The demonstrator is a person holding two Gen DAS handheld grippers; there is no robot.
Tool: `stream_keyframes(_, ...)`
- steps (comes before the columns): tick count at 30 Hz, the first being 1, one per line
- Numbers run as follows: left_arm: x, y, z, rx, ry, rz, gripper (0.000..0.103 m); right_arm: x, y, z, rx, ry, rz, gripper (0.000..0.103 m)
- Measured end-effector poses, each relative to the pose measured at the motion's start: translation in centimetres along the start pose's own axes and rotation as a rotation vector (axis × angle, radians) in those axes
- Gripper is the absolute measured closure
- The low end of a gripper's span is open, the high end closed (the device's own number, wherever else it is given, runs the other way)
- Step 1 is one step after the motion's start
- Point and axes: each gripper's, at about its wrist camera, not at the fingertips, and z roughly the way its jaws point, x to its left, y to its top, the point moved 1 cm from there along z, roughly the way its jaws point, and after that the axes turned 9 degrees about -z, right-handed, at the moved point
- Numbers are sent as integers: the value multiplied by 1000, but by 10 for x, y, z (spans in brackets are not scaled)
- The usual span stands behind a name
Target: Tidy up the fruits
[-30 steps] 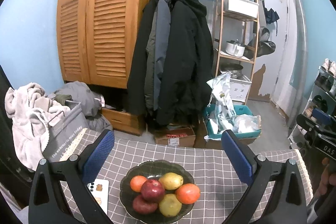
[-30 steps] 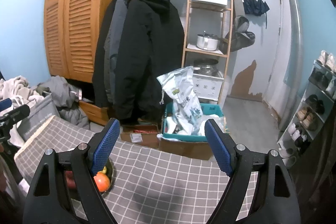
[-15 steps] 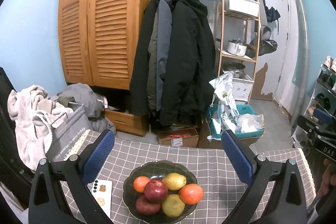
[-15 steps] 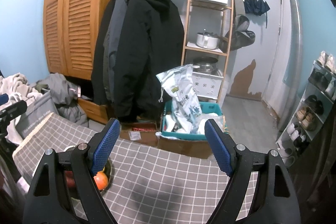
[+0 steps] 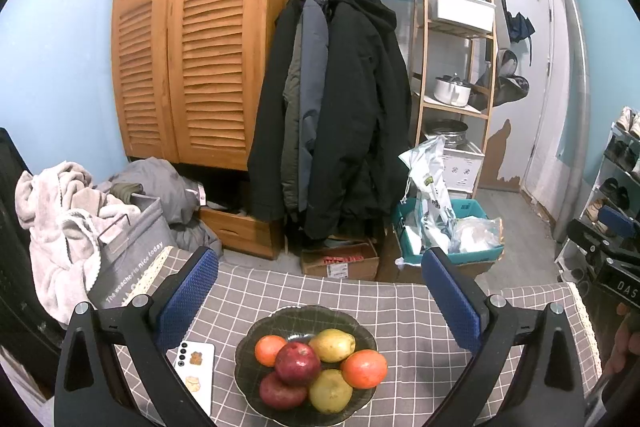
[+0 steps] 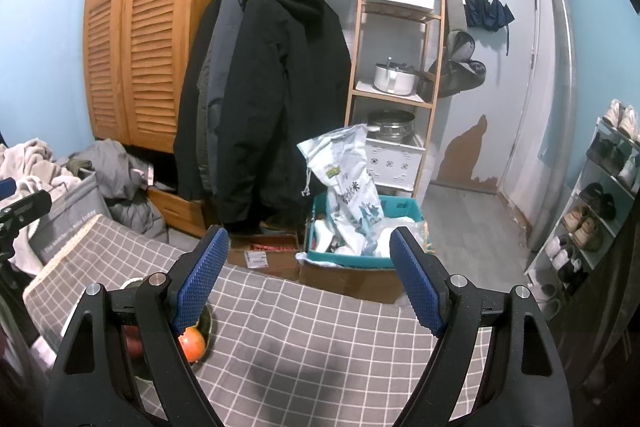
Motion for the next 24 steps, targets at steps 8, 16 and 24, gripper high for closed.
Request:
stream_keyframes(8,0,0,0,1,-1,-2,0,1,0,0,0,-4,-1,21)
stream_keyframes(16,3,-6,5,29,9,-20,0,2,1,0,1,-4,-2,21)
stream_keyframes(24,0,-6,4,24,39,-8,0,2,1,0,1,-3,-3,21)
